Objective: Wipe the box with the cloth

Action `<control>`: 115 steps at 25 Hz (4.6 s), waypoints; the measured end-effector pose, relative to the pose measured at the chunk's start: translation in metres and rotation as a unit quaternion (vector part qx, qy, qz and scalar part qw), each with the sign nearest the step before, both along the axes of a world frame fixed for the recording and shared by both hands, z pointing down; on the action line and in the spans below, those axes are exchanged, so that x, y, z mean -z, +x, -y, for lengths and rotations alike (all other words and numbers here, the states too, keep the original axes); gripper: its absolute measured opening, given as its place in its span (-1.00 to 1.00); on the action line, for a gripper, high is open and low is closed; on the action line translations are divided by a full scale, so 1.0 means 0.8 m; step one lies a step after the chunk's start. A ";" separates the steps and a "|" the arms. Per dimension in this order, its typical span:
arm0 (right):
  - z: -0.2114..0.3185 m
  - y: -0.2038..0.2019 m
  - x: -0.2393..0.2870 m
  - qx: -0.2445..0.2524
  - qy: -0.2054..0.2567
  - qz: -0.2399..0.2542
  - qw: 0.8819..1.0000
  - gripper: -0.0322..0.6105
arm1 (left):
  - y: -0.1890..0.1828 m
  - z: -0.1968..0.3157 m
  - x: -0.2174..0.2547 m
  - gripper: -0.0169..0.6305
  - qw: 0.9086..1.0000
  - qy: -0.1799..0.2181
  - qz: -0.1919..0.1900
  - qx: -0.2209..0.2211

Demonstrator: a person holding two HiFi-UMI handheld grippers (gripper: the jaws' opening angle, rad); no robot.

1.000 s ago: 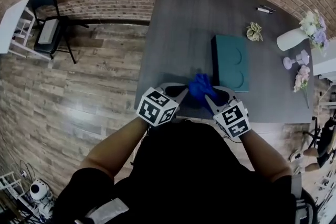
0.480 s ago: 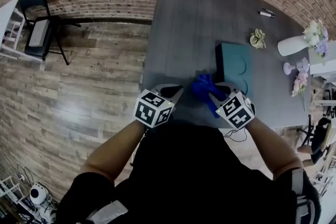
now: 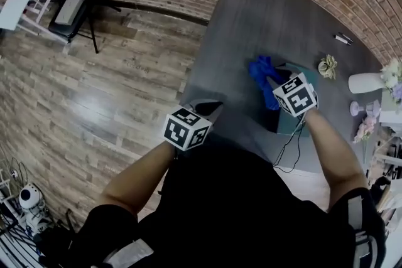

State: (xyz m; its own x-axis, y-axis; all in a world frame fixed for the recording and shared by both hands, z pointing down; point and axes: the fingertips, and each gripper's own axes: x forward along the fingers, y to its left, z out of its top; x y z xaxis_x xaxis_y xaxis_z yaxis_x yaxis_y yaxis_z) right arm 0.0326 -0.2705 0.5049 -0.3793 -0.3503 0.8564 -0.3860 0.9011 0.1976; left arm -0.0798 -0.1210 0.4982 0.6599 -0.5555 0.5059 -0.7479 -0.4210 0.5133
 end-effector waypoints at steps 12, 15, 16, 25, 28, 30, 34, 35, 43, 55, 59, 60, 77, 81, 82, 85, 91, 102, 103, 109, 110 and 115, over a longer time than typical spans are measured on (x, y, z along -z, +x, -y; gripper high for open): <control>0.132 0.002 0.011 -0.060 0.016 0.036 0.997 -0.59 | -0.002 -0.040 0.008 -0.93 0.995 -0.020 0.027 0.089; 0.161 0.023 0.022 -0.113 0.036 0.066 0.991 -0.59 | 0.004 -0.061 0.004 -0.93 0.993 -0.034 0.030 0.107; 0.168 0.032 0.024 -0.129 0.039 0.075 0.988 -0.59 | 0.007 -0.068 0.002 -0.93 0.993 -0.039 0.031 0.111; 0.183 0.182 0.023 -0.229 0.062 0.051 0.970 -0.59 | 0.056 -0.083 -0.010 -0.93 0.994 -0.050 0.029 0.095; 0.171 0.229 0.030 -0.252 0.066 0.052 0.964 -0.59 | 0.078 -0.072 -0.010 -0.93 0.997 -0.044 0.026 0.066; 0.159 0.255 0.033 -0.254 0.074 0.035 0.964 -0.59 | 0.095 -0.064 -0.007 -0.93 0.998 -0.039 0.026 0.041; 0.135 0.306 0.034 -0.279 0.083 0.019 0.956 -0.59 | 0.121 -0.047 0.005 -0.93 0.999 -0.022 0.031 -0.008; 0.128 0.319 0.036 -0.290 0.089 0.018 0.953 -0.59 | 0.124 -0.044 0.007 -0.93 0.999 -0.019 0.033 -0.020; 0.053 0.432 0.040 -0.374 0.119 -0.015 0.920 -0.59 | 0.142 -0.031 0.004 -0.93 0.995 -0.021 0.028 -0.096; -0.118 0.351 -0.011 -0.347 0.051 -0.002 0.936 -0.60 | 0.165 -0.030 -0.001 -0.93 0.976 -0.018 0.015 -0.218; -0.163 0.338 -0.012 -0.360 0.035 0.002 0.932 -0.60 | 0.170 -0.031 -0.001 -0.93 0.969 -0.015 0.005 -0.245; -0.177 0.336 -0.013 -0.365 0.031 0.002 0.931 -0.60 | 0.171 -0.032 -0.001 -0.93 0.968 -0.015 0.003 -0.252; -0.316 0.248 -0.009 -0.423 -0.044 0.019 0.905 -0.60 | 0.139 -0.048 0.004 -0.93 0.956 -0.007 -0.030 -0.293; -0.328 0.200 -0.014 -0.401 -0.070 0.033 0.913 -0.60 | 0.116 -0.050 0.002 -0.93 0.960 -0.008 -0.031 -0.278; -0.329 0.187 -0.016 -0.393 -0.076 0.036 0.916 -0.60 | 0.110 -0.049 0.002 -0.93 0.961 -0.008 -0.031 -0.273; -0.333 0.155 -0.017 -0.371 -0.090 0.044 0.923 -0.60 | 0.096 -0.046 0.003 -0.93 0.965 -0.006 -0.031 -0.260; -0.342 0.076 -0.013 -0.299 -0.116 0.071 0.945 -0.60 | 0.071 -0.041 0.003 -0.93 0.971 -0.006 -0.032 -0.236; -0.238 0.013 0.007 -0.231 -0.045 0.086 0.968 -0.60 | 0.052 -0.030 0.013 -0.93 0.976 0.003 -0.024 -0.214; -0.238 0.016 0.010 -0.229 -0.047 0.088 0.968 -0.60 | 0.051 -0.030 0.013 -0.93 0.977 0.004 -0.024 -0.210; -0.224 0.042 0.060 -0.226 -0.035 0.138 0.964 -0.60 | 0.052 -0.030 0.005 -0.93 0.982 -0.009 -0.023 -0.185; -0.212 0.047 0.073 -0.227 -0.024 0.147 0.963 -0.60 | 0.054 -0.031 0.005 -0.93 0.982 -0.009 -0.021 -0.186; -0.124 0.099 0.121 -0.219 0.069 0.137 0.964 -0.60 | 0.076 -0.030 0.017 -0.93 0.983 0.005 -0.010 -0.185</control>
